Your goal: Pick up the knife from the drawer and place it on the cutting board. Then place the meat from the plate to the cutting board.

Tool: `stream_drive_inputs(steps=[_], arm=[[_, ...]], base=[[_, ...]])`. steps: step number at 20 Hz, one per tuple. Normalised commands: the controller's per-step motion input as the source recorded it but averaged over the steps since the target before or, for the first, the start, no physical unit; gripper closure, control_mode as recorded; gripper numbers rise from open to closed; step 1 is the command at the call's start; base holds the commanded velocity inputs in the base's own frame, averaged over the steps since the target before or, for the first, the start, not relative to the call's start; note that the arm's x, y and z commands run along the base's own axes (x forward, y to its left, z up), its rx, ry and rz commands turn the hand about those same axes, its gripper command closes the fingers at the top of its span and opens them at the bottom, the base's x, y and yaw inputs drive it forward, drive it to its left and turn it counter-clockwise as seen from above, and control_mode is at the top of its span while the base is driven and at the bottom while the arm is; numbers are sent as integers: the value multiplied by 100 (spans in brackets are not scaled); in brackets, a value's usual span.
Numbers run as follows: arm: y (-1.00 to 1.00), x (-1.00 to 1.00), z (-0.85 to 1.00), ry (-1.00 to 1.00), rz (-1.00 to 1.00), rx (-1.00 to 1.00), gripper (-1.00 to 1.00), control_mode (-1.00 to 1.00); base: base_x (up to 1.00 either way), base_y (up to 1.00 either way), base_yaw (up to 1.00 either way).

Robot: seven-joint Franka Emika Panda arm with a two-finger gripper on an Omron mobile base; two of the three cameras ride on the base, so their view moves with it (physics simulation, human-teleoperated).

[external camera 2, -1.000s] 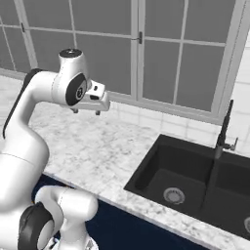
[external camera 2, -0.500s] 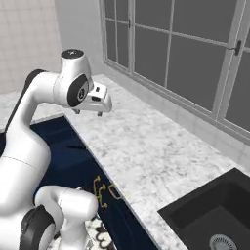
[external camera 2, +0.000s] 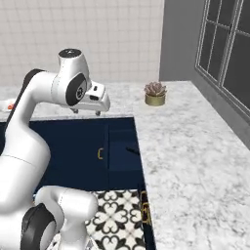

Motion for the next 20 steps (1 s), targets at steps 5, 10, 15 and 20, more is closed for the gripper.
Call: stream_drive_inputs(steps=[5,10,15,20], arm=[[0,0,0,0,0,0,-100,100],[0,0,0,0,0,0,-100,100],[0,0,0,0,0,0,-100,100],[0,0,0,0,0,0,-100,100]], base=[[15,17,50],[15,8,28],[30,-8,7],[26,-45,3]])
